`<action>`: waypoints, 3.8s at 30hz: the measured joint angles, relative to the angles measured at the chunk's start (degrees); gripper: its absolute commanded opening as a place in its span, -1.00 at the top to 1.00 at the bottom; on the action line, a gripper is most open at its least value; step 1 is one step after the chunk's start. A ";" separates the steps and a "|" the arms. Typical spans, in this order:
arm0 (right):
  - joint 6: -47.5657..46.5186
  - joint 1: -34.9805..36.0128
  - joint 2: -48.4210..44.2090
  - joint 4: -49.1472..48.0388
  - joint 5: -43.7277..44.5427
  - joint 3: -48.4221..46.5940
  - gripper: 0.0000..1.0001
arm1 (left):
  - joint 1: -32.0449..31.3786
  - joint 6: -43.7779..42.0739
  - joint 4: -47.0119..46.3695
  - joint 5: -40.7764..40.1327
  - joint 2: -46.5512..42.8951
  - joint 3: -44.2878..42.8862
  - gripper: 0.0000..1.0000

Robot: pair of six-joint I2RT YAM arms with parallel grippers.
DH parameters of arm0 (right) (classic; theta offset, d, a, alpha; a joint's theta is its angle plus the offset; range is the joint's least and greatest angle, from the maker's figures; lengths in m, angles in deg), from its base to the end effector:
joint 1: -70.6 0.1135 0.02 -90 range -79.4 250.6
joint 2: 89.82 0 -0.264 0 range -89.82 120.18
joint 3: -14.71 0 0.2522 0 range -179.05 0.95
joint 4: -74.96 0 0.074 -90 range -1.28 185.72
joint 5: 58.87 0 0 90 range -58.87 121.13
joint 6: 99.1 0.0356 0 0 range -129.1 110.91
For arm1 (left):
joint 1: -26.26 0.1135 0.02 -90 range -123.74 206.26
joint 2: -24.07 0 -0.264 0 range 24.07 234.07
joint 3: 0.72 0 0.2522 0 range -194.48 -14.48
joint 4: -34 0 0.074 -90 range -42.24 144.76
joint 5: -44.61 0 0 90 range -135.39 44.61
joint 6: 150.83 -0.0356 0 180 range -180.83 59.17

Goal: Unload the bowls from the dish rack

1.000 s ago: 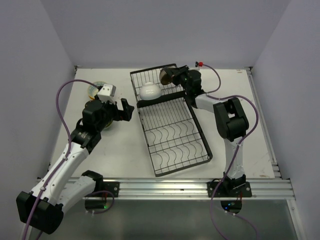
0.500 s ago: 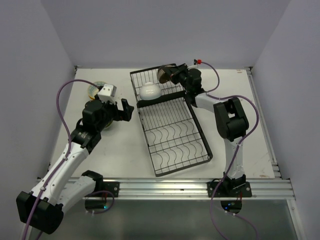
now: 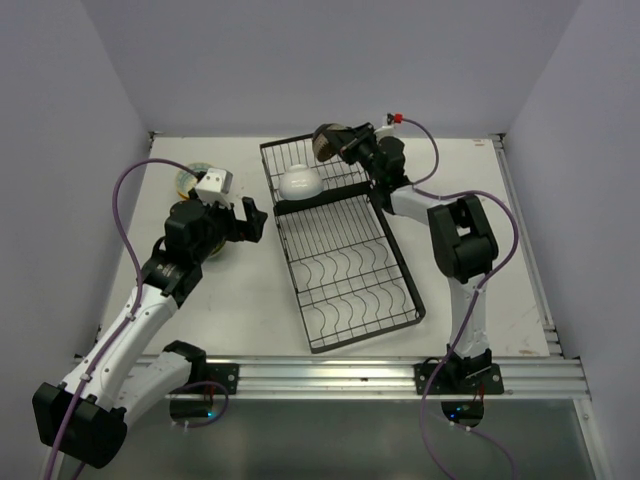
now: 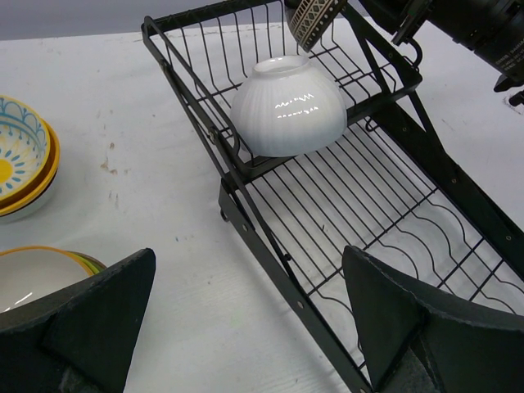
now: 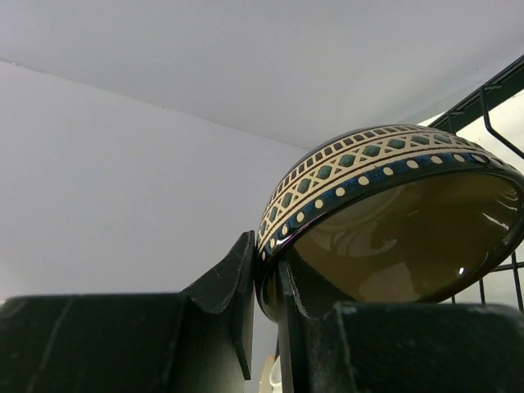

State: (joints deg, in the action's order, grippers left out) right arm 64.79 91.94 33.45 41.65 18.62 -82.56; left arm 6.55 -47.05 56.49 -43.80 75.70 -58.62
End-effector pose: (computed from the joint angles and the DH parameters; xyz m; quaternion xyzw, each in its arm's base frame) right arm 0.4623 0.1889 0.2375 0.2173 0.6250 0.5997 0.4499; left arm 0.1993 -0.0724 0.3174 0.0497 0.7982 -0.1836 0.5716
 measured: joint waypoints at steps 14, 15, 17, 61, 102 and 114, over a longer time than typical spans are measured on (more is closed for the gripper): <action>-2.73 1.11 -8.11 4.70 -3.69 -2.91 1.00 | -0.04 -1.55 -0.85 -1.86 -1.27 0.13 -1.00; -2.60 1.49 -9.33 4.70 -3.63 -2.29 1.00 | -0.24 -1.88 -1.90 -2.23 -2.03 0.72 -1.00; -2.05 2.49 -11.85 4.70 -3.50 -0.52 1.00 | -1.07 -3.39 -4.96 -3.91 -5.05 3.41 -1.00; 1.66 27.19 -33.88 27.17 28.33 11.69 1.00 | -19.87 -17.49 -43.30 -23.10 5.49 12.02 -0.81; 14.01 32.09 -38.03 29.31 33.57 16.94 0.68 | -23.04 -26.93 -59.41 -35.01 16.31 11.52 0.96; 16.46 32.28 -37.40 28.65 34.51 16.96 0.21 | -23.02 -31.17 -61.40 -40.94 18.56 11.26 1.00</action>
State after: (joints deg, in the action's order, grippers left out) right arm 81.25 124.23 -3.95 70.30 53.13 -65.60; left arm -16.46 -78.22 -4.91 -84.74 94.26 -47.36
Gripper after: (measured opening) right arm 0.363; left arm 0.173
